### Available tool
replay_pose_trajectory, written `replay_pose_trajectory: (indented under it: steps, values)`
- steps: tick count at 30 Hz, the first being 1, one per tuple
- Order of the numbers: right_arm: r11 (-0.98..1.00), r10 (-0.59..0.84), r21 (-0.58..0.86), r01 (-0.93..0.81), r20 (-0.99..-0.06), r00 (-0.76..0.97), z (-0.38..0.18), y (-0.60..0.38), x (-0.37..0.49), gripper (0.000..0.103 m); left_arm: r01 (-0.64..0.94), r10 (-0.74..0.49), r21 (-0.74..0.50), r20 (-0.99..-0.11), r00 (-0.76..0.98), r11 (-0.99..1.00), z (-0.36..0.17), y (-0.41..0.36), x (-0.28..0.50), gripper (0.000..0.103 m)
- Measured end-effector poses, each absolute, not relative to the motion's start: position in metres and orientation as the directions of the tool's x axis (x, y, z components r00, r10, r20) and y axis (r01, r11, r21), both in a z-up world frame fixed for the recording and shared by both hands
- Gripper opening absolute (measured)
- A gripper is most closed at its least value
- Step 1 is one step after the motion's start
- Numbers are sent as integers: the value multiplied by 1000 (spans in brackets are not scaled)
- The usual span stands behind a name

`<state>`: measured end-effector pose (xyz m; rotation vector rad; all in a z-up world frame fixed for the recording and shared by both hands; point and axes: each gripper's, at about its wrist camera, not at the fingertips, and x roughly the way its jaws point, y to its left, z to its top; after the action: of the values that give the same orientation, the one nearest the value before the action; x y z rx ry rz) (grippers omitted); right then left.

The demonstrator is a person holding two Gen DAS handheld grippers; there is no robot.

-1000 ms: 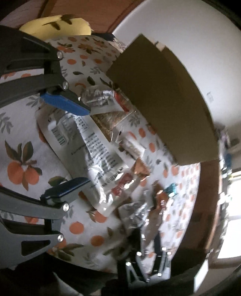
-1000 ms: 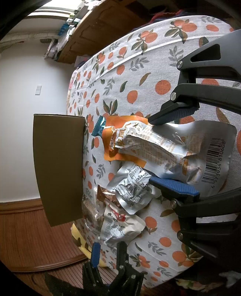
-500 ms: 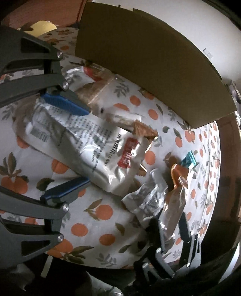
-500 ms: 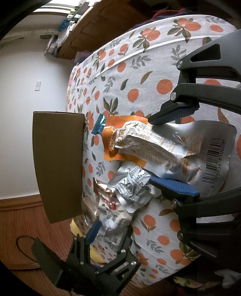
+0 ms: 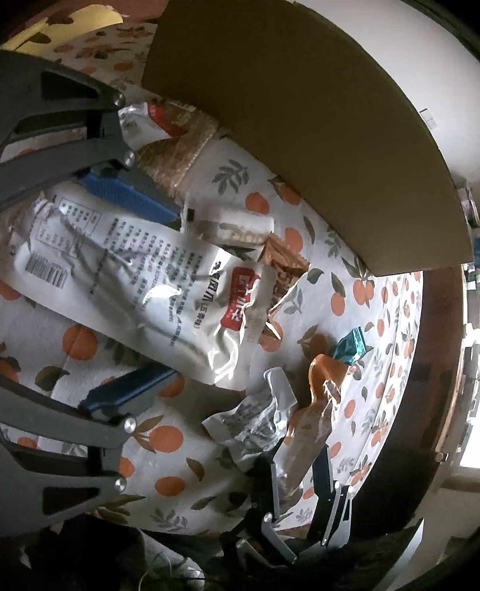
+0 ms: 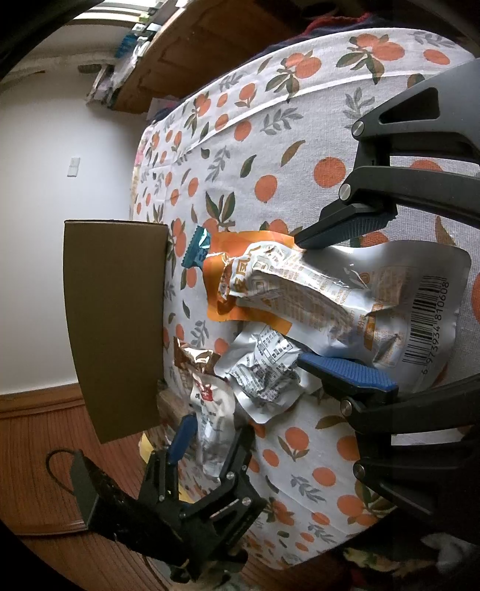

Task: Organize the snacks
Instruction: 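Grasp the white packet with red label with the left gripper while the right grasps the orange pouch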

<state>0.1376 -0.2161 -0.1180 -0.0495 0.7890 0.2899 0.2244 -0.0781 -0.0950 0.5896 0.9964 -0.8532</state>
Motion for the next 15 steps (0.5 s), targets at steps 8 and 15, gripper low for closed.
replay_pose_trajectory:
  steps: [8, 15]
  values:
    - [954, 257, 79, -290, -716, 649, -116, -219, 142, 56, 812, -342, 44, -893, 293, 582, -87, -79, 208, 45]
    - [937, 323, 150, -315, -718, 617, -106, -229, 143, 42, 783, -380, -34, -887, 262, 621, -79, -72, 199, 43]
